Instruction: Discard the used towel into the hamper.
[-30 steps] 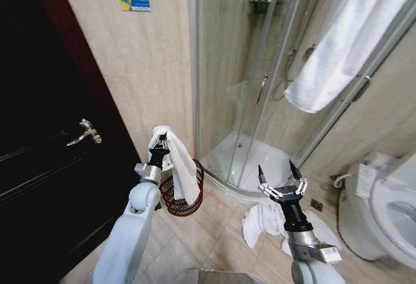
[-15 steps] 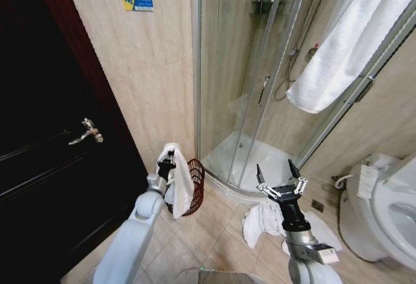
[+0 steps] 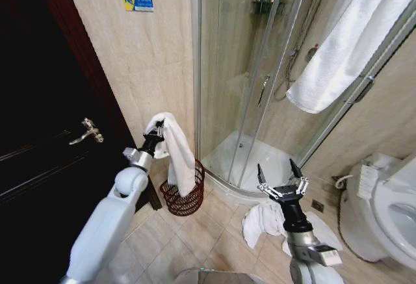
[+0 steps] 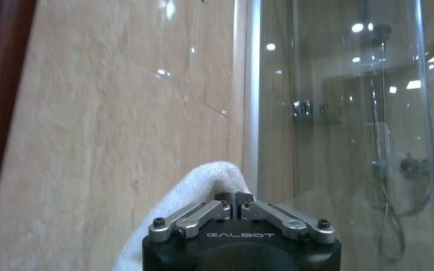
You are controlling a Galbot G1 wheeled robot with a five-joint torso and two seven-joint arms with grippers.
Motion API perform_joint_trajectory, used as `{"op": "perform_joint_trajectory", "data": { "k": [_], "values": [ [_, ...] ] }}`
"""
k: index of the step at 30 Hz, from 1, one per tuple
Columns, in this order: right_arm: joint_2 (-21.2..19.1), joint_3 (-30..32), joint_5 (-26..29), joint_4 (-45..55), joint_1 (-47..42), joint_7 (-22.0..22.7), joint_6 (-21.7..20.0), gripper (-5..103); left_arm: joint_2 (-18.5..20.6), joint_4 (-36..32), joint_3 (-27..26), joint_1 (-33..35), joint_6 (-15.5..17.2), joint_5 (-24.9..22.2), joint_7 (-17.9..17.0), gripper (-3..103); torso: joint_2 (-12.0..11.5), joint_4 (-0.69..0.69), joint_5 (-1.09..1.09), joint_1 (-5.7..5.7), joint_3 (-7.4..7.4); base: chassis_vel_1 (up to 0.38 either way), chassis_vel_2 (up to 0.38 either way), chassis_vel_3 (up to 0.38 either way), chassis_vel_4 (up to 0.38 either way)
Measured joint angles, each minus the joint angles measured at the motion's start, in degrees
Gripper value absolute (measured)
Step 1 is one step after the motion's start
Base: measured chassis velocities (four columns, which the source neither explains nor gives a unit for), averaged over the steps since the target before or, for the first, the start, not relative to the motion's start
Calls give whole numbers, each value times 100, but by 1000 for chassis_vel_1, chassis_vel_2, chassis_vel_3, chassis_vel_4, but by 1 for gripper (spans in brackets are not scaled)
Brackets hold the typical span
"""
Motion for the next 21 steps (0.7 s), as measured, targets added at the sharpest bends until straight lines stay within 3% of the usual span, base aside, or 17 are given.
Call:
{"op": "perform_joint_trajectory", "data": {
  "k": [8, 14, 21],
  "values": [
    [0, 18, -48, 2, -50, -10, 55, 100, -427, 470, 462, 284, 68, -85, 14, 2, 0, 1, -3, 0, 0, 0, 0, 0, 0],
    [0, 86, -58, 15, -92, 13, 46, 100, -828, 1399, 847, 418, -244, 427, 127, 2, 0, 1, 2, -1, 0, 0, 0, 0, 0],
    [0, 126, -63, 107, -176, 77, 72, 100, -1037, 2394, 1136, 289, -619, 902, 210, 2, 0, 0, -1, -1, 0, 0, 0, 0, 0]
  ]
}}
